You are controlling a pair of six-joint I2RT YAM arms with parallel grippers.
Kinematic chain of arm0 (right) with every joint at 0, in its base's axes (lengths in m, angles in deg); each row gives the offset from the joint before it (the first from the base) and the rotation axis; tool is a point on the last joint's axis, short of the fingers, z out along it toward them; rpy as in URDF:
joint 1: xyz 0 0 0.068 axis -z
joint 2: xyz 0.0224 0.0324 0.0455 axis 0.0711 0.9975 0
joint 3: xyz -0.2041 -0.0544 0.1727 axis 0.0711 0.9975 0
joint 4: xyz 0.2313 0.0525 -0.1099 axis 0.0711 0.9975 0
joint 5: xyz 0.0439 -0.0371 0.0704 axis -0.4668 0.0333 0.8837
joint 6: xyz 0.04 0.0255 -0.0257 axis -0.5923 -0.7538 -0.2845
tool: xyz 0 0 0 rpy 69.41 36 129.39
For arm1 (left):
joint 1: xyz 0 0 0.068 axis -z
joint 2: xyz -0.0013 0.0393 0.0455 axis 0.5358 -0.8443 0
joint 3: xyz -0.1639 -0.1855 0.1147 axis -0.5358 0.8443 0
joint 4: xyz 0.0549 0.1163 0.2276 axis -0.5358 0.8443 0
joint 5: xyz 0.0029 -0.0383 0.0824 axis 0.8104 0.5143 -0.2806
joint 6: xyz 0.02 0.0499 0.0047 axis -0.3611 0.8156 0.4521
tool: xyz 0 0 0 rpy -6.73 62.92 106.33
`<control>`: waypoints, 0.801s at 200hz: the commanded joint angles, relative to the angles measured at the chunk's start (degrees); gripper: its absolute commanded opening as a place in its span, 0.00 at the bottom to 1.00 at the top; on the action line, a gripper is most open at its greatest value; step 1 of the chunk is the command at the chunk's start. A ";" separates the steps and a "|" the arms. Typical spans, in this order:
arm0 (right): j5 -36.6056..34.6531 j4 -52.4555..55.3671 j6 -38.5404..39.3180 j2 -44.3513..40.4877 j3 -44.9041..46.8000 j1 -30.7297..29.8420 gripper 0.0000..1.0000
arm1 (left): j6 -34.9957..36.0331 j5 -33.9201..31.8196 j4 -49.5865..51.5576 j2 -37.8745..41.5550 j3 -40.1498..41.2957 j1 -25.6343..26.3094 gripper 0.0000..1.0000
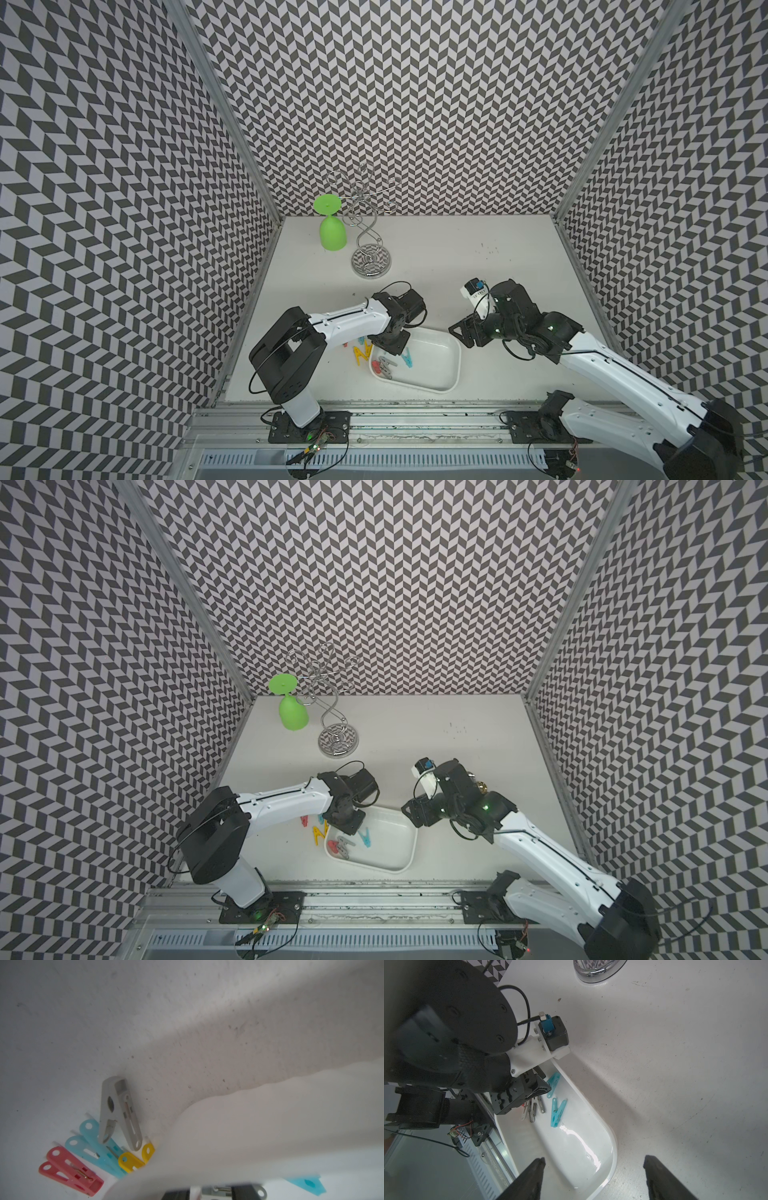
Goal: Take the clothespins out of the storage box
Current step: Pick up the clothespin from the storage box.
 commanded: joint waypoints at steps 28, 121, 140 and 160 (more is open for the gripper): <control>0.13 -1.33 0.54 0.21 -0.56 0.18 0.77 | -0.75 -0.51 -2.22 -1.49 0.61 0.31 0.33; 0.13 -1.37 0.49 0.25 -0.42 0.15 0.76 | -1.28 1.86 -4.90 -3.56 1.17 0.31 0.34; 0.13 -1.33 0.46 0.29 -0.42 0.18 0.76 | -1.33 1.95 -5.20 -4.03 1.14 0.31 0.34; -0.04 -1.31 0.39 0.11 -0.42 0.15 0.75 | -1.33 2.04 -5.17 -3.97 1.32 0.36 0.29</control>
